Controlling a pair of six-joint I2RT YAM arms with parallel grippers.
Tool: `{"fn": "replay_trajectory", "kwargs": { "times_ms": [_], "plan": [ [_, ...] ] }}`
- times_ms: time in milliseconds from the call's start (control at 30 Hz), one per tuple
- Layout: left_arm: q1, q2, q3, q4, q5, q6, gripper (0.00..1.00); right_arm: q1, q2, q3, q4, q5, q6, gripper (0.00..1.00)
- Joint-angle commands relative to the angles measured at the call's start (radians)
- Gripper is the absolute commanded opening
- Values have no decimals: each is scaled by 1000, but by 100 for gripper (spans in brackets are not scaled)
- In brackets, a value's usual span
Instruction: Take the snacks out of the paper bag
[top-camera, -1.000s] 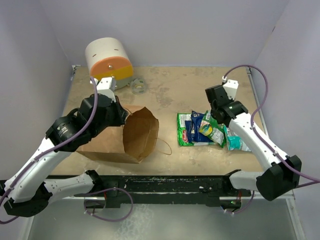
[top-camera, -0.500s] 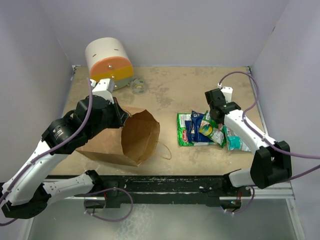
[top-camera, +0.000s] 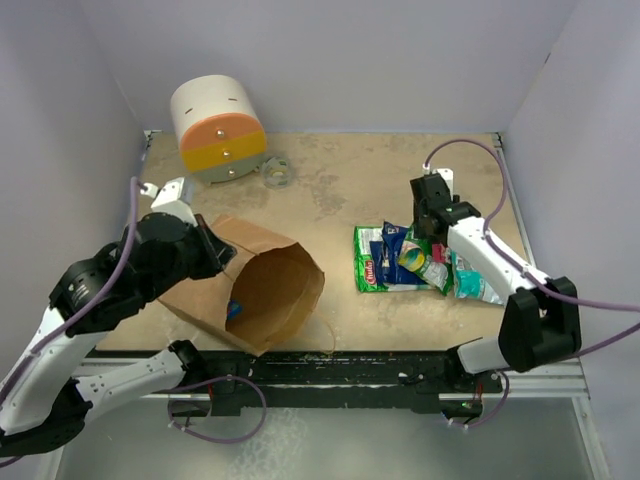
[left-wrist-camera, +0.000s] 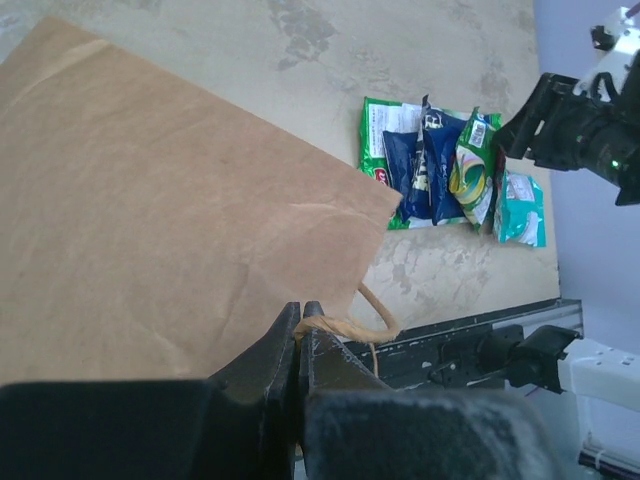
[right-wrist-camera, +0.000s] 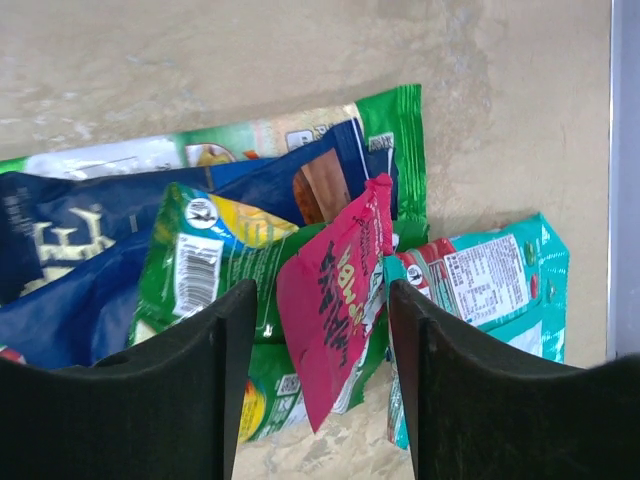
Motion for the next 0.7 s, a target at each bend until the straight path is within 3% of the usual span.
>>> {"fn": "replay_trajectory", "kwargs": {
  "times_ms": [0, 233, 400, 500, 667],
  "plan": [
    [3, -53, 0, -104, -64, -121, 0, -2, -132, 84, 20, -146, -145, 59],
    [3, -124, 7, -241, -169, -219, 0, 78, -279, 95, 221, -558, -215, 61],
    [2, -146, 38, -311, -218, -291, 0, 322, -337, 27, 447, -779, -308, 61],
    [3, -153, 34, -303, -220, -321, 0, 502, -374, -22, 582, -919, -445, 60],
    [2, -126, 12, -227, -183, -320, 0, 731, -366, -62, 602, -1112, -748, 60]
  ]
}}
